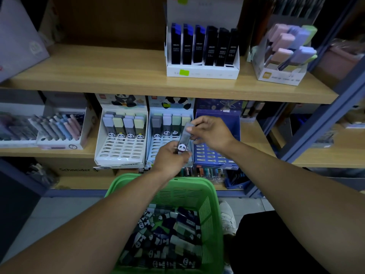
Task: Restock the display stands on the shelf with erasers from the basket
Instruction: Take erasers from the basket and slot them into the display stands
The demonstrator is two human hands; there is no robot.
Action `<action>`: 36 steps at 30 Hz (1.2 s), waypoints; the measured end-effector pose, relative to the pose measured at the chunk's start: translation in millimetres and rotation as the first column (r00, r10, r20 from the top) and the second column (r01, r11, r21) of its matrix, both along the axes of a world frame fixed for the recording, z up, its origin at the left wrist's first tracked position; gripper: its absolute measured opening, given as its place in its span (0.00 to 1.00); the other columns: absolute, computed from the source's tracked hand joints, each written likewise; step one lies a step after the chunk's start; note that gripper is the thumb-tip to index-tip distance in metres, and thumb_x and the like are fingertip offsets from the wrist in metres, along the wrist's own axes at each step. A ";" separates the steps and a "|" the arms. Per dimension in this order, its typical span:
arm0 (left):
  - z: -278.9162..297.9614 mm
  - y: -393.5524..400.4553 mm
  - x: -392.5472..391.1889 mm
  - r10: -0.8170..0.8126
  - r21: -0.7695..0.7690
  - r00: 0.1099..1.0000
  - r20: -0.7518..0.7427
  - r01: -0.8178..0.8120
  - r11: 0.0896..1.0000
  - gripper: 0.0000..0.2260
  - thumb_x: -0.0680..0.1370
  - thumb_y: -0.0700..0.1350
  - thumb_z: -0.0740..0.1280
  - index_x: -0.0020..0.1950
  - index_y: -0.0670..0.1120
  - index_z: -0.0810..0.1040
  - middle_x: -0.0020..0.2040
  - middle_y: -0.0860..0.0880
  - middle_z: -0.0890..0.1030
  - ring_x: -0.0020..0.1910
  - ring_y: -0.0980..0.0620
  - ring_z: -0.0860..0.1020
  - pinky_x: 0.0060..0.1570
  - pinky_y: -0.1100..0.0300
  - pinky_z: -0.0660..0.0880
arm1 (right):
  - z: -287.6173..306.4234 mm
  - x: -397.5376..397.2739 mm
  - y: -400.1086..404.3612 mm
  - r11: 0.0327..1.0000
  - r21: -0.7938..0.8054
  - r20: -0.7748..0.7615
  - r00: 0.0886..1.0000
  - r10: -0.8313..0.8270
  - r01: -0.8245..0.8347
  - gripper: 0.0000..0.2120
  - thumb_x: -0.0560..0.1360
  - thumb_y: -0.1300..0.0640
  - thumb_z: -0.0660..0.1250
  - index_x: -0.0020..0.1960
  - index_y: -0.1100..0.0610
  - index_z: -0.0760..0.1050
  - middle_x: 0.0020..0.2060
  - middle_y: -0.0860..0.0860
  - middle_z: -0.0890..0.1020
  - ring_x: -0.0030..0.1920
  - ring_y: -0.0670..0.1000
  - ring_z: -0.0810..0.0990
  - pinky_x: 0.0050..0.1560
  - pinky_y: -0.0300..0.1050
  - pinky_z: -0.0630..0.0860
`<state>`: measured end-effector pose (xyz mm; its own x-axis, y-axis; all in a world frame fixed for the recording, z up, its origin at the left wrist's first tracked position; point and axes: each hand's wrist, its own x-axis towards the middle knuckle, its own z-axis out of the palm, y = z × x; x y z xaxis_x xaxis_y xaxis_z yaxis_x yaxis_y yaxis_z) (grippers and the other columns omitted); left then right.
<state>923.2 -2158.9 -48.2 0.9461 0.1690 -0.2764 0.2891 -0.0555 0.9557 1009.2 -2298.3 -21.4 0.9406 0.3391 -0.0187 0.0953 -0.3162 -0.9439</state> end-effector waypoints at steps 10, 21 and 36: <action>-6.4 37.0 12.3 -0.108 0.311 0.983 0.148 0.057 0.949 0.26 0.80 0.40 0.68 0.77 0.50 0.66 0.71 0.53 0.73 0.63 0.54 0.75 0.54 0.62 0.75 | -3.2 4.7 43.5 0.993 -0.041 0.334 0.938 -0.093 0.113 0.05 0.75 0.58 0.74 0.50 0.53 0.81 0.44 0.49 0.82 0.44 0.46 0.81 0.47 0.42 0.81; -23.1 59.7 26.9 -0.035 0.390 0.967 0.251 -0.068 0.918 0.27 0.81 0.35 0.62 0.77 0.54 0.65 0.71 0.54 0.73 0.60 0.57 0.77 0.47 0.68 0.74 | -18.9 8.1 68.2 0.994 -0.105 0.432 0.902 0.011 0.038 0.03 0.77 0.61 0.72 0.50 0.57 0.79 0.41 0.44 0.80 0.43 0.36 0.78 0.48 0.35 0.78; -11.6 52.3 19.0 -0.071 0.509 0.954 0.293 -0.093 0.856 0.32 0.82 0.35 0.59 0.80 0.58 0.56 0.77 0.51 0.67 0.70 0.53 0.72 0.53 0.48 0.81 | -23.2 13.2 69.4 0.991 -0.118 0.453 0.892 -0.003 0.063 0.04 0.77 0.63 0.72 0.47 0.57 0.77 0.39 0.43 0.81 0.41 0.35 0.80 0.45 0.36 0.79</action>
<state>942.2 -2106.6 -59.8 0.9657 0.2192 0.1394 0.0069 -0.5581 0.8298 1022.5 -2228.9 -44.7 0.8686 0.3304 0.3693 0.4879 -0.4398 -0.7540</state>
